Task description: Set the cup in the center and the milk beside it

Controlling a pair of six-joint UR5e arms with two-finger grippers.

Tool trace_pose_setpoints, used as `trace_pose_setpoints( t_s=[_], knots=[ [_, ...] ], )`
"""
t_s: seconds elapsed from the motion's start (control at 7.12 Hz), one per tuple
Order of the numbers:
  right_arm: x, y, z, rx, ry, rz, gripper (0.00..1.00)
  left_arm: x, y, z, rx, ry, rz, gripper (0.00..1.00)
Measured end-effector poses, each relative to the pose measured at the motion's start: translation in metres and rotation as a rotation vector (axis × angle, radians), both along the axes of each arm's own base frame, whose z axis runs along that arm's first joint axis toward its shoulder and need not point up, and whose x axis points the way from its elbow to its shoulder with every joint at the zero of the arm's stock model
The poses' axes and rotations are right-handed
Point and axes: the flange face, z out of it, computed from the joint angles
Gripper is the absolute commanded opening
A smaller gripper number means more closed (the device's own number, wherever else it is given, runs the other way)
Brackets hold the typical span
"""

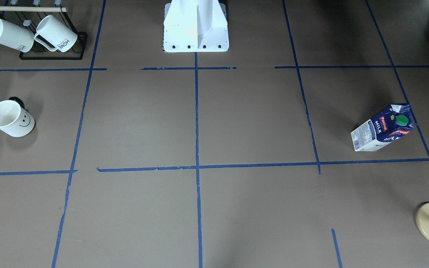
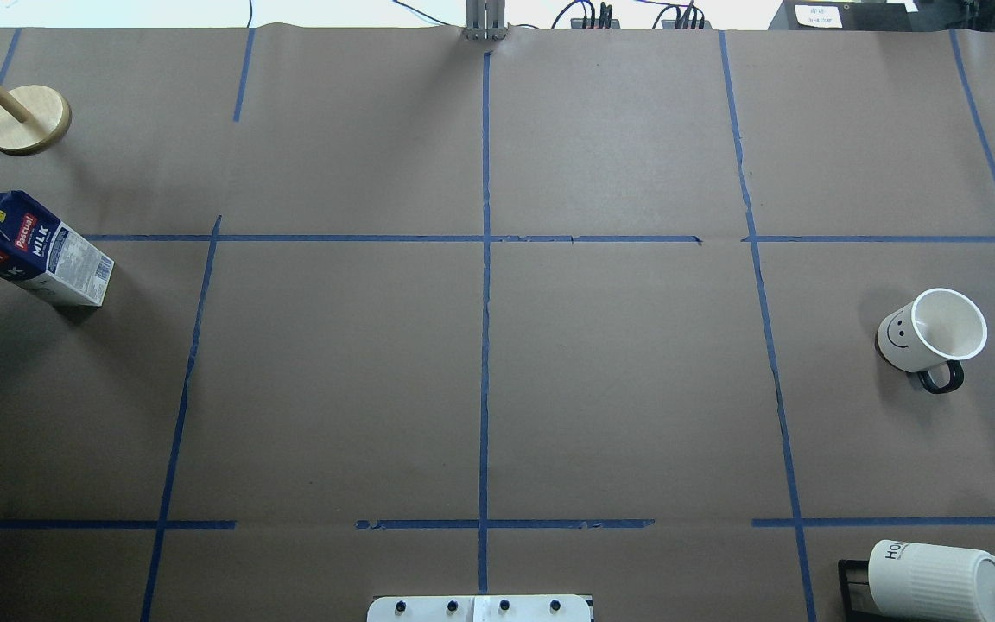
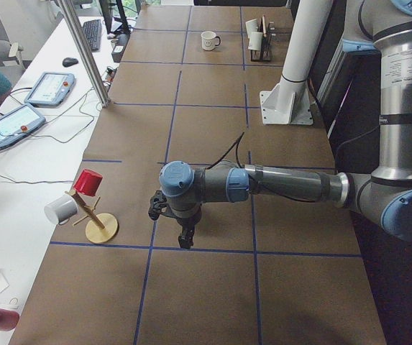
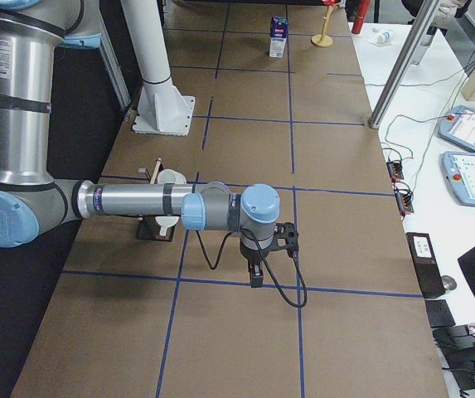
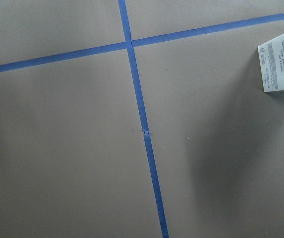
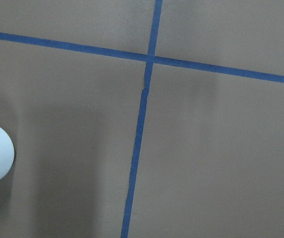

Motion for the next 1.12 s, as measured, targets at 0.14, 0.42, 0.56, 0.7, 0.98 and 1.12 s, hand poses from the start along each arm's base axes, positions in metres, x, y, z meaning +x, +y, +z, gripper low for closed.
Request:
trace_pose_setpoints(
  t_s=[0.14,0.42,0.56,0.7,0.98,1.12],
  knots=[
    [0.000,0.000,0.000,0.000,-0.002,0.000,1.00,0.000,0.000,0.000,0.001,0.000,0.000,1.00],
    [-0.004,-0.001,-0.003,0.005,-0.010,-0.006,1.00,0.000,-0.002,-0.003,0.005,0.000,-0.001,1.00],
    [-0.010,-0.005,-0.010,0.011,-0.026,-0.013,1.00,0.001,-0.003,-0.004,0.007,0.000,-0.001,1.00],
    [-0.024,-0.013,-0.023,0.019,-0.056,-0.013,1.00,0.001,-0.003,-0.005,0.007,0.000,-0.001,1.00],
    [-0.073,-0.023,-0.060,0.039,-0.111,0.020,1.00,0.001,-0.003,-0.005,0.005,0.001,-0.001,1.00],
    [-0.100,-0.022,-0.072,0.060,-0.138,0.035,1.00,0.001,-0.002,-0.004,0.003,0.002,-0.002,1.00]
  ],
)
